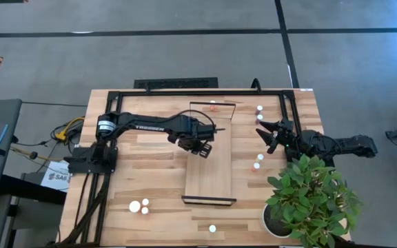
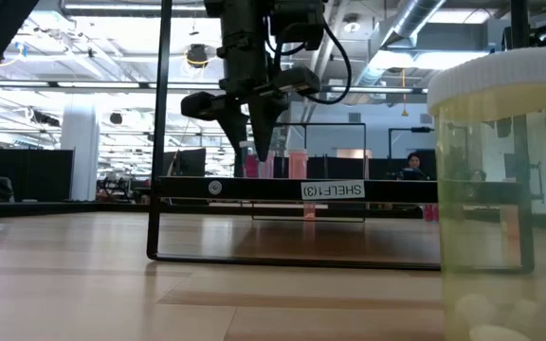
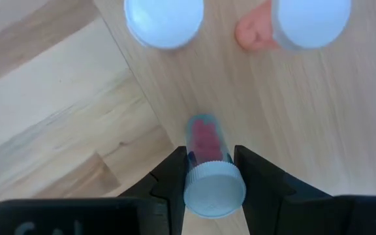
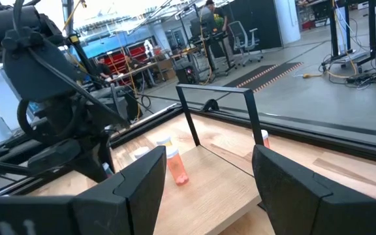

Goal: Pick and place medicine bottles onto shelf by color
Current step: Put the blue pill bottle on the shelf

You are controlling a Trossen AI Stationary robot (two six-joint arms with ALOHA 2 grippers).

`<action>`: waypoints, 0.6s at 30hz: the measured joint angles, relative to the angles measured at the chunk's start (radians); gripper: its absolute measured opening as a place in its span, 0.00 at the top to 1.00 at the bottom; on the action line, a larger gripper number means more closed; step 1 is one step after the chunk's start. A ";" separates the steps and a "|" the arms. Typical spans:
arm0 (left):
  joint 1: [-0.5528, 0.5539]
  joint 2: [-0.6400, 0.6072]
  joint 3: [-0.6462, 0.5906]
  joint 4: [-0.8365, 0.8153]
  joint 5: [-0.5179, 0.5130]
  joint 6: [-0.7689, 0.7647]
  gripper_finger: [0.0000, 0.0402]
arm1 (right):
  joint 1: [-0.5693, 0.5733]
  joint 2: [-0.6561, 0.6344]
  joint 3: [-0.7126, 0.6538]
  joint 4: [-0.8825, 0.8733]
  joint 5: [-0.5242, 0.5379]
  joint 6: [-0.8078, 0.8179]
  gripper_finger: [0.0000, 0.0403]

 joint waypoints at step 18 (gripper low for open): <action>0.034 0.000 0.000 0.020 0.018 0.005 0.75 | 0.000 0.000 0.000 0.000 0.000 0.000 0.38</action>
